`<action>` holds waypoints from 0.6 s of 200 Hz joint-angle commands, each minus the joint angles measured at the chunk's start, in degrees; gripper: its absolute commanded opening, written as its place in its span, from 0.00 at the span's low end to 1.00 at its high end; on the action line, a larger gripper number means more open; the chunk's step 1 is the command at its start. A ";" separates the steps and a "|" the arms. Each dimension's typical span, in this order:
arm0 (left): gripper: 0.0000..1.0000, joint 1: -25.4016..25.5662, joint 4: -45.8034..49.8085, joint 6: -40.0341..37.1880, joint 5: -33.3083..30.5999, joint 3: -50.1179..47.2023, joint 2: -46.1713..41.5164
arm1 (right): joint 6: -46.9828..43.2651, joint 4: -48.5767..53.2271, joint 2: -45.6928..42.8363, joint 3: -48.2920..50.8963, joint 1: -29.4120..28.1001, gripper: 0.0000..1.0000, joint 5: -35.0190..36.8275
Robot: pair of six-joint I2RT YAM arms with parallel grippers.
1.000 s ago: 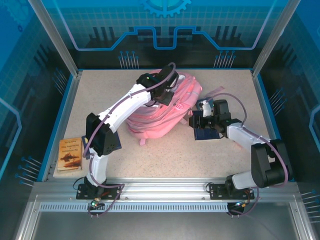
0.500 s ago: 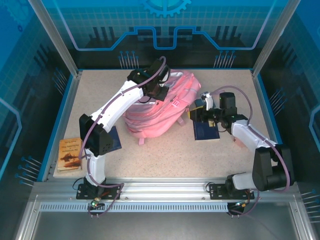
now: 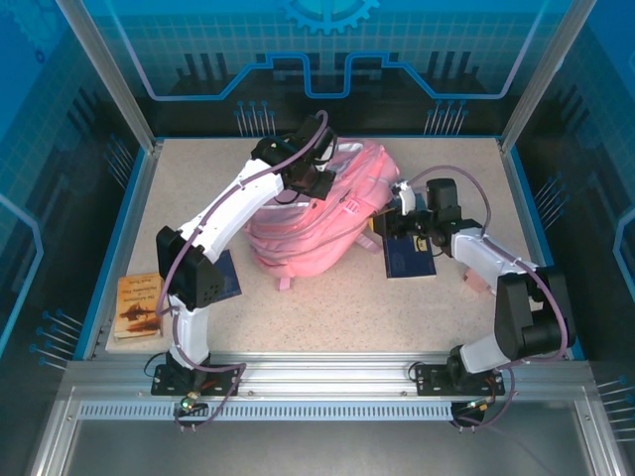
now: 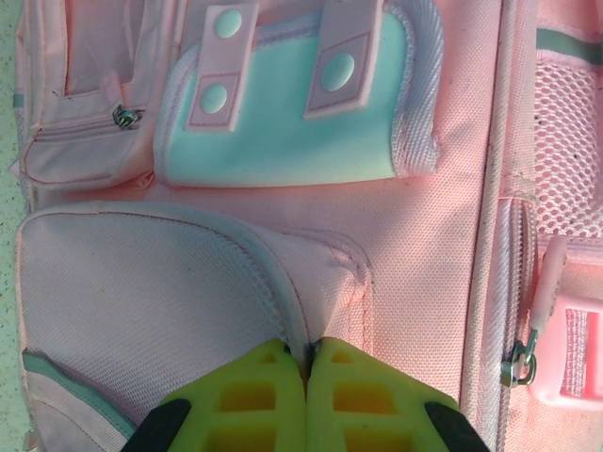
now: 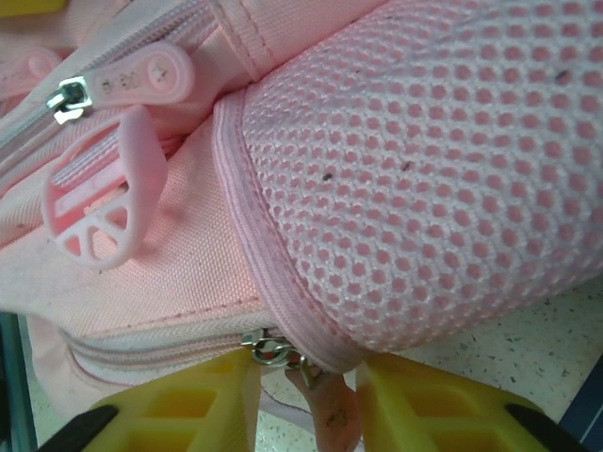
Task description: Pack the student bag
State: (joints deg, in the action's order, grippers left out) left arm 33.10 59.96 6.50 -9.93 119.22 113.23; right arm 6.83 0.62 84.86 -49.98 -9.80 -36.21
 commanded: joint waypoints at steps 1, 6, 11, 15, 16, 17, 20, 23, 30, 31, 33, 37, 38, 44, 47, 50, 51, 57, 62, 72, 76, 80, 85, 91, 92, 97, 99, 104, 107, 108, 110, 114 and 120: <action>0.00 -0.52 -2.90 1.16 0.84 3.82 -4.25 | -3.40 2.08 0.05 -2.41 -1.18 0.26 2.03; 0.00 -0.62 -2.98 1.20 0.79 3.67 -4.16 | -4.10 2.91 -0.22 -2.57 -1.35 0.24 1.81; 0.00 -0.80 -3.07 1.23 0.67 3.66 -4.03 | -4.88 3.83 -0.48 -2.66 -1.54 0.23 1.68; 0.00 -0.89 -3.12 1.32 0.75 3.70 -3.95 | -5.55 4.48 -0.77 -2.75 -1.70 0.23 1.61; 0.00 -0.91 -3.11 1.32 0.77 3.72 -3.97 | -5.71 4.65 -0.85 -2.71 -1.75 0.23 1.59; 0.00 -0.97 -3.10 1.36 0.78 3.69 -3.89 | -5.92 4.78 -0.89 -2.74 -1.82 0.23 1.54; 0.00 -1.10 -3.12 1.41 0.84 3.67 -3.88 | -6.39 5.25 -1.09 -2.76 -1.92 0.23 1.28; 0.00 -1.15 -3.18 1.42 0.91 3.65 -3.89 | -6.84 5.68 -1.32 -2.76 -1.97 0.23 1.12; 0.00 -1.43 -3.19 1.35 1.18 3.72 -3.76 | -7.41 6.80 -1.81 -2.84 -2.16 0.24 1.03; 0.00 -1.45 -3.19 1.33 1.16 3.68 -3.78 | -7.52 6.91 -1.90 -2.85 -2.16 0.24 1.04; 0.00 -1.50 -3.21 1.32 1.21 3.66 -3.80 | -7.66 7.13 -2.00 -2.82 -2.15 0.25 1.11; 0.00 -1.55 -3.22 1.34 1.19 3.67 -3.81 | -7.78 7.57 -2.18 -2.80 -2.28 0.26 1.66; 0.00 -1.64 -3.20 1.29 1.21 3.66 -3.81 | -7.79 7.65 -2.30 -2.82 -2.30 0.27 1.93; 0.00 -1.68 -3.20 1.16 1.25 3.64 -3.91 | -7.69 7.89 -2.64 -2.85 -2.24 0.30 3.61; 0.00 -1.64 -3.25 1.15 1.27 3.53 -4.02 | -7.61 7.90 -2.82 -2.73 -2.29 0.31 4.74; 0.00 -1.78 -3.31 1.02 1.30 3.46 -4.11 | -7.35 7.84 -2.96 -2.61 -2.20 0.33 5.72; 0.00 -1.80 -3.29 1.00 1.31 3.47 -4.18 | -7.35 7.83 -3.12 -2.55 -2.18 0.33 6.11; 0.00 -1.79 -3.43 0.92 1.44 3.18 -4.39 | -6.87 7.50 -3.44 -2.14 -2.16 0.35 9.01; 0.00 -1.81 -3.58 0.79 1.54 2.98 -4.54 | -6.31 7.06 -3.91 -1.77 -2.03 0.38 11.49; 0.00 -1.76 -3.80 0.68 1.97 2.61 -4.93 | -4.76 6.13 -4.70 -0.87 -1.83 0.39 15.98; 0.00 -1.77 -3.80 0.63 2.16 2.56 -4.99 | -4.26 5.86 -5.05 -0.75 -1.56 0.40 16.86; 0.00 -1.75 -3.81 0.62 2.34 2.51 -5.12 | -3.91 5.62 -5.36 -0.74 -1.36 0.42 16.95; 0.00 -1.74 -3.80 0.67 2.45 2.42 -5.20 | -3.56 5.46 -5.76 0.01 -1.26 0.43 16.62; 0.00 -1.75 -3.80 0.54 2.66 2.42 -5.23 | -3.27 5.36 -6.41 0.98 -1.16 0.44 15.86; 0.00 -1.78 -3.80 0.58 2.69 2.47 -5.27 | -3.25 5.40 -6.41 1.19 -1.22 0.45 15.66; 0.00 -1.75 -3.83 0.54 2.84 2.42 -5.22 | -3.01 5.28 -6.98 1.49 -1.27 0.46 14.47; 0.00 -1.80 -3.81 0.55 2.89 2.42 -5.28 | -2.98 5.27 -7.21 1.69 -1.27 0.46 14.03; 0.00 -1.77 -3.83 0.58 2.95 2.45 -5.37 | -2.76 5.18 -7.84 2.01 -1.35 0.47 12.43; 0.00 -1.79 -3.81 0.55 2.91 2.47 -5.39 | -2.74 5.18 -8.17 2.22 -1.37 0.47 11.53; 0.00 -1.76 -3.80 0.54 2.95 2.45 -5.39 | -2.72 5.22 -8.28 2.32 -1.41 0.47 11.08; 0.00 -1.78 -3.80 0.53 2.96 2.49 -5.39 | -2.66 5.19 -8.43 2.38 -1.46 0.47 10.41; 0.00 -1.75 -3.81 0.53 3.07 2.46 -5.37 | -2.60 5.12 -8.79 2.75 -1.53 0.47 9.14; 0.00 -1.78 -3.80 0.55 3.16 2.51 -5.45 | -2.42 5.01 -9.32 3.07 -1.79 0.48 7.17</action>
State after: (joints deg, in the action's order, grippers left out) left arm 31.59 59.99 7.38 -8.25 119.22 112.84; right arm 3.11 5.78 78.22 -48.95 -11.22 -24.38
